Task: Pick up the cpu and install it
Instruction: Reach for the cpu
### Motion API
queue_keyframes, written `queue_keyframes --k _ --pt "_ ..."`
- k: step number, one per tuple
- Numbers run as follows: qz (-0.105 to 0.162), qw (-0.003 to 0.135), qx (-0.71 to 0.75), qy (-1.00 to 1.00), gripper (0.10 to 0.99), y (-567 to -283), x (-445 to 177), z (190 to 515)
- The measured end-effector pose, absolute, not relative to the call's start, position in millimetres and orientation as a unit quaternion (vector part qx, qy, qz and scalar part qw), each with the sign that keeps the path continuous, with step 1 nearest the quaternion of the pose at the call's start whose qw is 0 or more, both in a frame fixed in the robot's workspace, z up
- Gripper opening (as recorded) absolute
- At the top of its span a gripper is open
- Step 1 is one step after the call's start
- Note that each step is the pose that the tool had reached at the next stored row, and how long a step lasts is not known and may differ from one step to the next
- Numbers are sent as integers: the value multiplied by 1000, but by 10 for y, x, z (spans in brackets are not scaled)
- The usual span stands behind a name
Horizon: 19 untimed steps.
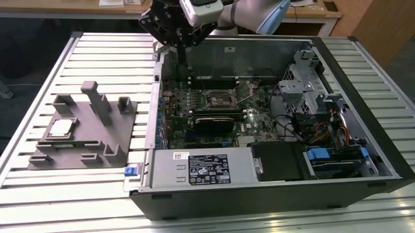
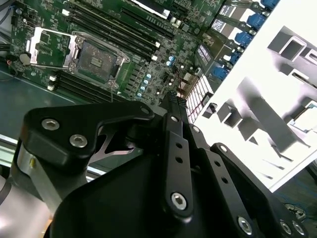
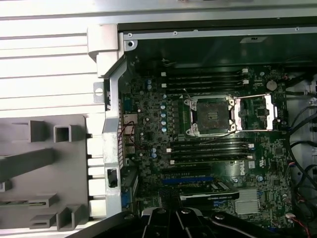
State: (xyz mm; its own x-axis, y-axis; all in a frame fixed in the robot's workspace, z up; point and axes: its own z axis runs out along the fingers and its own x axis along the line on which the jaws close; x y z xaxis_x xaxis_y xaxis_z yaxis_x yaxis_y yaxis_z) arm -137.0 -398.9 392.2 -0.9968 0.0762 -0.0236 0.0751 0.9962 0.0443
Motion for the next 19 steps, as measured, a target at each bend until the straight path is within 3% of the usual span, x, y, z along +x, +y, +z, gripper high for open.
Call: queue_keyframes --k 19 --pt "22 13 38 999 118 -3989 -1443 3915"
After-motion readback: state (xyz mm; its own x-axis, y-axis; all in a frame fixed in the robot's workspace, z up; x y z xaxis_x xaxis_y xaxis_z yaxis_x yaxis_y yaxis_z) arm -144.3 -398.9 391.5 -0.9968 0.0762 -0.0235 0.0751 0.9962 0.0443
